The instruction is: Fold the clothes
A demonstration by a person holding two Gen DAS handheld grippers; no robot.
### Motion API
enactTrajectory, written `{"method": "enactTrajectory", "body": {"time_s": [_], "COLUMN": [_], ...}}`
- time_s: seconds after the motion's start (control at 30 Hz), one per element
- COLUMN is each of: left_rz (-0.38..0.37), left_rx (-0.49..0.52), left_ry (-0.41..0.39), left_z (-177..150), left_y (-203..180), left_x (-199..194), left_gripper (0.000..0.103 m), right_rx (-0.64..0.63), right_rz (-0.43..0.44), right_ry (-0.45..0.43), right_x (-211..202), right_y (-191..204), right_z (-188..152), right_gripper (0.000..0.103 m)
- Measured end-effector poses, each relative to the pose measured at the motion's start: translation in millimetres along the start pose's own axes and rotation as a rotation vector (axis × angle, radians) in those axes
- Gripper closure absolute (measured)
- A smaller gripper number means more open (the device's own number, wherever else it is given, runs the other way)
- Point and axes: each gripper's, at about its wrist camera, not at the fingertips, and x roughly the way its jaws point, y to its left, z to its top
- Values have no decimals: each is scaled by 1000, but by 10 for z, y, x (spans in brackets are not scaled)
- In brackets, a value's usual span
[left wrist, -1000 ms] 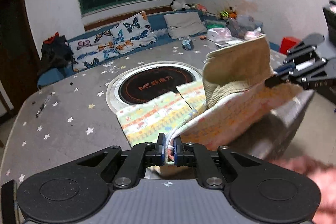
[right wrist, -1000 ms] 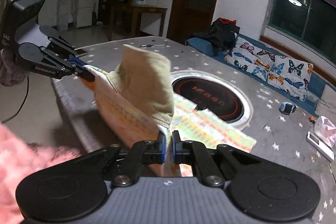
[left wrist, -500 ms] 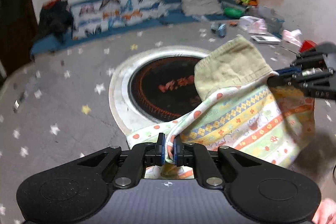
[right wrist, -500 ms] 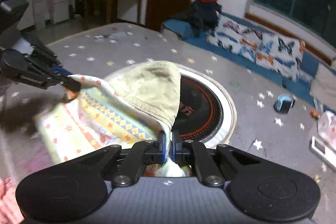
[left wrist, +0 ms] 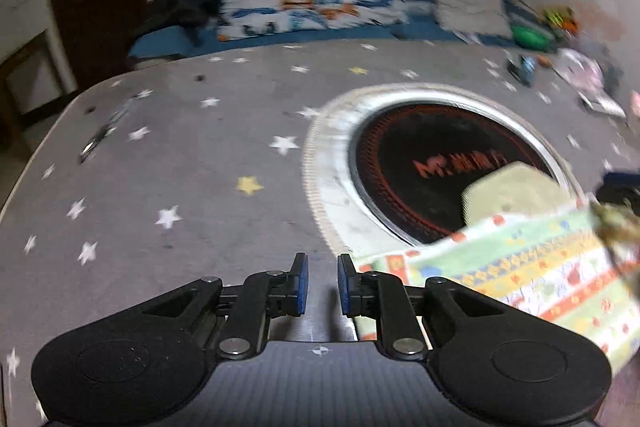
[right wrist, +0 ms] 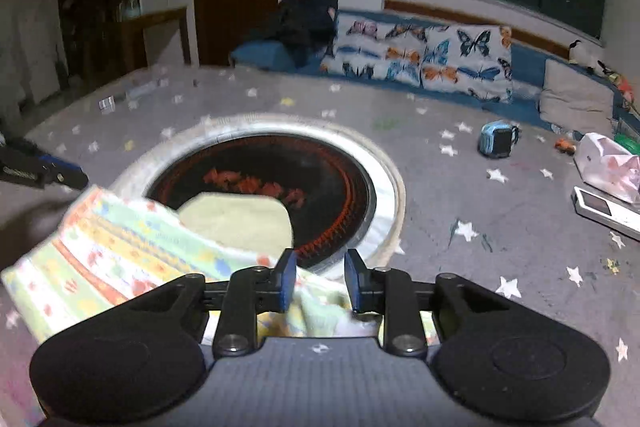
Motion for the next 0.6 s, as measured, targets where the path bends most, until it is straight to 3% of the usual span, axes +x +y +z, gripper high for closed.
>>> {"method": "enactTrajectory", "body": {"time_s": [0.17,0.3,0.47,0.6], "left_rz": [-120,-242,-290,-271], "left_rx": [-10,-2,-32,-48], "left_ry": [-52,-29,7,16], "left_z": [-36,-47,-13,-2], "left_y": [-254,-521,-714,-756], "left_x": [-221,-175,78,229], "left_gripper": [86,86,86,86], "right_rx": [53,62,73,60], "right_rz": [96,97,79,72], "right_ry": [5,30,55,44], "right_x": [-62,113,305,315], "right_y": [150,218,255,268], "right_z": [-16,-43,-48,-49], "right_gripper": [78,78,78,78]}}
